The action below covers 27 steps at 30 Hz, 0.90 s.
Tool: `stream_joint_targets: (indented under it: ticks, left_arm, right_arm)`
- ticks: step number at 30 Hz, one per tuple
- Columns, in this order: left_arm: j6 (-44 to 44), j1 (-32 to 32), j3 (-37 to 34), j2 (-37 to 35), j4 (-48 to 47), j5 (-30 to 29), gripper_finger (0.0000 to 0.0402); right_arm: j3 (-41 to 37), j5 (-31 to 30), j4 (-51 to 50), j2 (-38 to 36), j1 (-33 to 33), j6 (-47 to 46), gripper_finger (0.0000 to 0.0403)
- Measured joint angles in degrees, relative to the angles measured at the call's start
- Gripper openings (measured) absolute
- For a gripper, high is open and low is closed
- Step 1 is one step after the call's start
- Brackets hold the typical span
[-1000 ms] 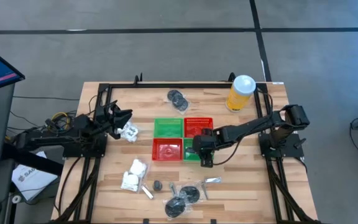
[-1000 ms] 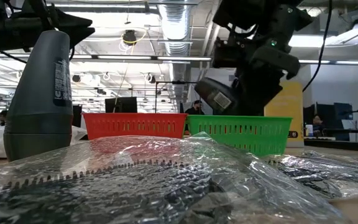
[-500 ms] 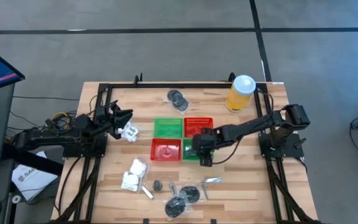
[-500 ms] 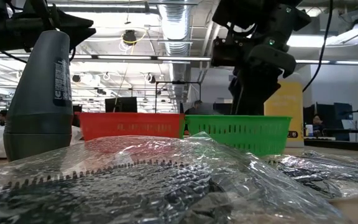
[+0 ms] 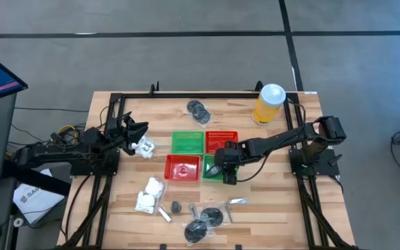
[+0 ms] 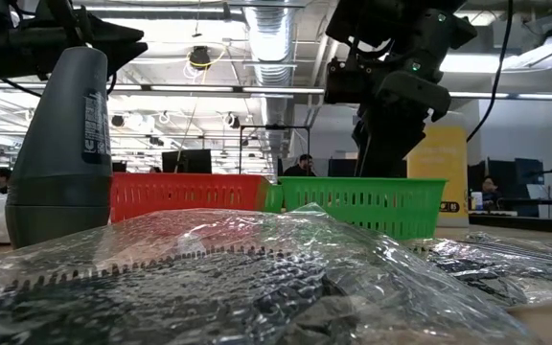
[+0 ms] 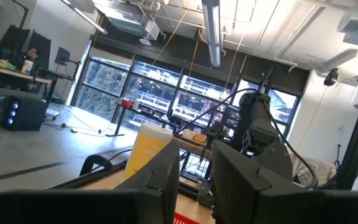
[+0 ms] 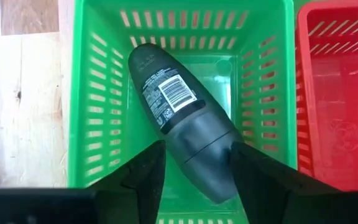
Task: Pick & Place Travel size toiletries
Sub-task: Put the silver nail cutter into the left green basket
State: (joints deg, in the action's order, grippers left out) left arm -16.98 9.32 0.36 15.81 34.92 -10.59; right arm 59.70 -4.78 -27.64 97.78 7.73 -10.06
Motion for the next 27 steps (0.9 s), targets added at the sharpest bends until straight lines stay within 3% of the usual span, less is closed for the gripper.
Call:
stream_joint_targets:
  ticks: [10,27]
  left_arm:
    - [0.0,0.0,0.0,0.0,0.1,0.0,0.0087]
    - [0.0,0.0,0.0,0.0,0.1,0.0,0.0087]
  right_arm:
    - [-0.1,0.2,0.5,-5.3,1.9,0.0,0.0138]
    - [0.0,0.4,0.4,-6.6,17.0,-7.0,0.0134]
